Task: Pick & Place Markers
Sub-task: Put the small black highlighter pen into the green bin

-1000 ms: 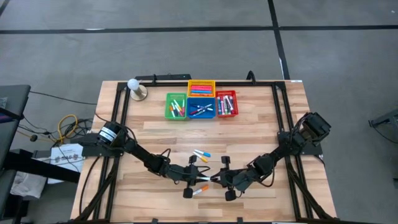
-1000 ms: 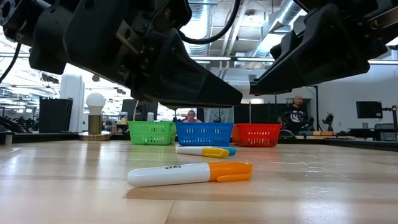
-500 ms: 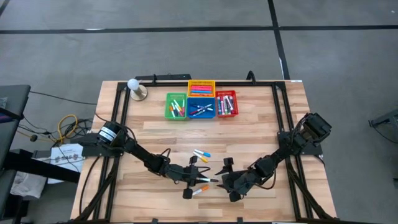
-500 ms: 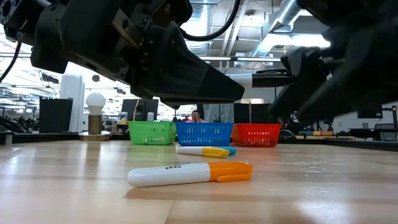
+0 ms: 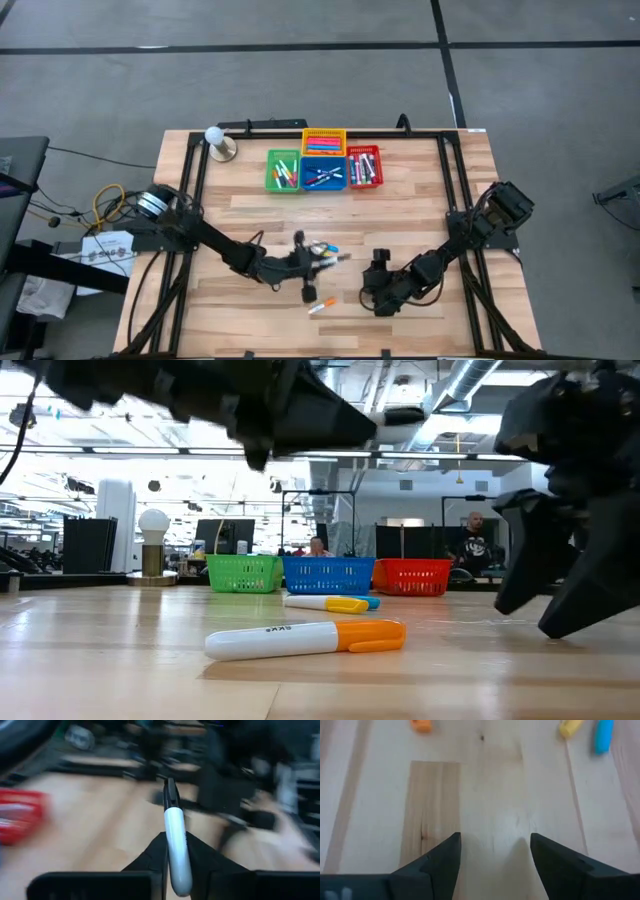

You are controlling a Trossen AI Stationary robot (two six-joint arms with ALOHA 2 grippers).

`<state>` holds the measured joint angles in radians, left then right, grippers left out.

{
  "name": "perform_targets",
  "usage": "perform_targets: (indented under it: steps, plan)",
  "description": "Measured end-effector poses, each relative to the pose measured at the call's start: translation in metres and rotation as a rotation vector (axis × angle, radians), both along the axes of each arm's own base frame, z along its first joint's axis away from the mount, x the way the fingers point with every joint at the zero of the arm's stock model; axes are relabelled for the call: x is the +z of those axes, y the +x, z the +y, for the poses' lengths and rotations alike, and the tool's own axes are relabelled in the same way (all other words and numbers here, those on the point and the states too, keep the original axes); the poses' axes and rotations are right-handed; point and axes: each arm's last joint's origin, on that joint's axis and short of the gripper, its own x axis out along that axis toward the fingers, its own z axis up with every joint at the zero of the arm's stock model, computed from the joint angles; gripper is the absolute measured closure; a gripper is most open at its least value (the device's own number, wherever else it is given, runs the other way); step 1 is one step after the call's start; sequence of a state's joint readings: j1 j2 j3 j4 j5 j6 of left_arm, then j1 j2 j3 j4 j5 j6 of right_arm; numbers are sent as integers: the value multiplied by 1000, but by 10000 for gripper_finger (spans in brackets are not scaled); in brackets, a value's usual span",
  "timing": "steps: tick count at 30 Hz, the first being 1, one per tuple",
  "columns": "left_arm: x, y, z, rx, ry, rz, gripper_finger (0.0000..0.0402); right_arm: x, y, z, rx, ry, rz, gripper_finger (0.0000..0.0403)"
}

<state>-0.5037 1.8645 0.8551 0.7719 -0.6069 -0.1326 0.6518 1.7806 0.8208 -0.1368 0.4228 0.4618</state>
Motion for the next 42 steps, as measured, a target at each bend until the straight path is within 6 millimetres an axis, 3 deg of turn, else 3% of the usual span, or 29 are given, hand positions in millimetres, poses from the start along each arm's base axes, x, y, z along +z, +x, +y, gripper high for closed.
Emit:
perform_targets:
  steps: [5, 10, 14, 18, 24, 29, 35, 38, 42]
  plan:
    - [38, -13, 13, 239, 103, -27, 360, 0, -2, -1, -104, 67, 18, 177]
    - [60, -27, 32, 503, 207, 4, 364, -1, -3, -2, -188, 66, -18, 175]
    - [68, -29, 58, 706, 249, 20, 356, -1, -2, -5, -250, 70, -46, 176]
    - [74, -21, 97, 819, 233, 23, 359, -1, -1, -6, -281, 97, -47, 177]
    - [73, -12, 163, 917, 208, 68, 359, -1, -2, -4, -284, 111, -49, 177]
    - [63, -19, 214, 1048, 202, 170, 357, -1, -6, 1, -297, 135, -52, 177]
    - [44, -32, 270, 977, -42, 272, 363, 0, -14, 12, -299, 128, -91, 177]
    - [38, -38, 286, 982, -127, 297, 358, 0, -17, 16, -311, 123, -118, 177]
    - [26, -46, 290, 975, -182, 334, 354, 0, -21, 20, -319, 136, -124, 177]
